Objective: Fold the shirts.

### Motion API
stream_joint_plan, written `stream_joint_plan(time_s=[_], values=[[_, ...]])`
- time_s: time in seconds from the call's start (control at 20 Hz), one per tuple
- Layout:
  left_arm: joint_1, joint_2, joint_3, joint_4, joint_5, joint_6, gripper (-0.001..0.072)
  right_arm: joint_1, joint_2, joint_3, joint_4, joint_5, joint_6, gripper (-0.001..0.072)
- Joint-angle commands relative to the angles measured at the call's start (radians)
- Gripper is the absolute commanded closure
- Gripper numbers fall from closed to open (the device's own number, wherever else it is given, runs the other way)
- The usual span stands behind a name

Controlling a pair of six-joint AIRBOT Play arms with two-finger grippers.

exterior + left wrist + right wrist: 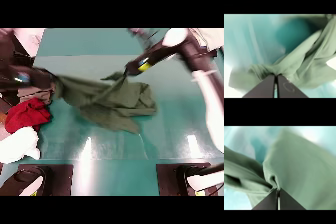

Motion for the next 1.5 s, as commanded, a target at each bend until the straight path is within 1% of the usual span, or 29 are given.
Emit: stream_joint_plan(time_s=[0.0, 0.15, 0.25, 0.3, 0.45, 0.55, 0.65, 0.75, 0.8, 0.9, 0.95, 1.0, 1.1, 1.25, 1.35, 1.45], values=[[0.000, 0.089, 0.235, 0.000, -0.003, -0.010, 0.0683, -0.099, 0.283, 0.000, -0.002, -0.027, 0.001, 0.0699], [0.000, 0.107, 0.452, -0.061, -0.027, -0.008, 0.0683, -0.153, 0.486, 0.000, -0.003, -0.068, 0.000, 0.0700], [0.000, 0.106, 0.569, -0.097, -0.046, -0.007, 0.0683, -0.177, 0.587, 0.000, -0.006, -0.089, 0.002, 0.0700], [0.000, 0.107, 0.618, -0.113, -0.046, -0.002, 0.0683, -0.185, 0.630, 0.000, -0.030, -0.097, 0.011, 0.0700], [0.000, 0.106, 0.739, -0.121, -0.043, -0.001, 0.0684, -0.190, 0.722, 0.000, -0.147, -0.105, 0.054, 0.0700], [0.000, 0.106, 0.793, -0.163, -0.041, -0.001, 0.0683, -0.190, 0.760, 0.000, -0.188, -0.106, 0.064, 0.0700], [0.000, 0.103, 0.796, -0.209, -0.031, 0.000, 0.0684, -0.190, 0.766, 0.000, -0.210, -0.112, 0.095, 0.0700], [0.000, 0.067, 0.790, -0.180, -0.056, 0.011, 0.0683, -0.190, 0.723, 0.000, -0.210, -0.108, 0.105, 0.0700], [0.000, 0.038, 0.769, -0.117, -0.082, 0.010, 0.0684, -0.190, 0.678, 0.000, -0.211, -0.097, 0.132, 0.0700], [0.000, -0.054, 0.689, 0.041, -0.153, 0.006, 0.0683, -0.190, 0.552, 0.000, -0.227, -0.052, 0.150, 0.0700], [0.001, -0.112, 0.636, 0.098, -0.176, -0.003, 0.0683, -0.198, 0.481, 0.000, -0.258, -0.026, 0.169, 0.0700], [0.001, -0.182, 0.571, 0.122, -0.182, -0.002, 0.0682, -0.220, 0.395, 0.000, -0.262, -0.001, 0.171, 0.0700], [0.001, -0.337, 0.451, 0.121, -0.167, 0.001, 0.0682, -0.277, 0.220, 0.000, -0.251, 0.021, 0.171, 0.0700], [0.001, -0.597, 0.362, 0.126, -0.108, 0.053, 0.0682, -0.340, -0.003, -0.001, -0.206, -0.021, 0.135, 0.0699], [0.010, -0.735, 0.363, 0.119, -0.063, 0.047, 0.0682, -0.361, -0.100, -0.001, -0.154, -0.072, 0.132, 0.0698], [0.019, -0.811, 0.363, 0.113, -0.033, 0.035, 0.0679, -0.375, -0.159, 0.000, -0.132, -0.117, 0.132, 0.0695]])
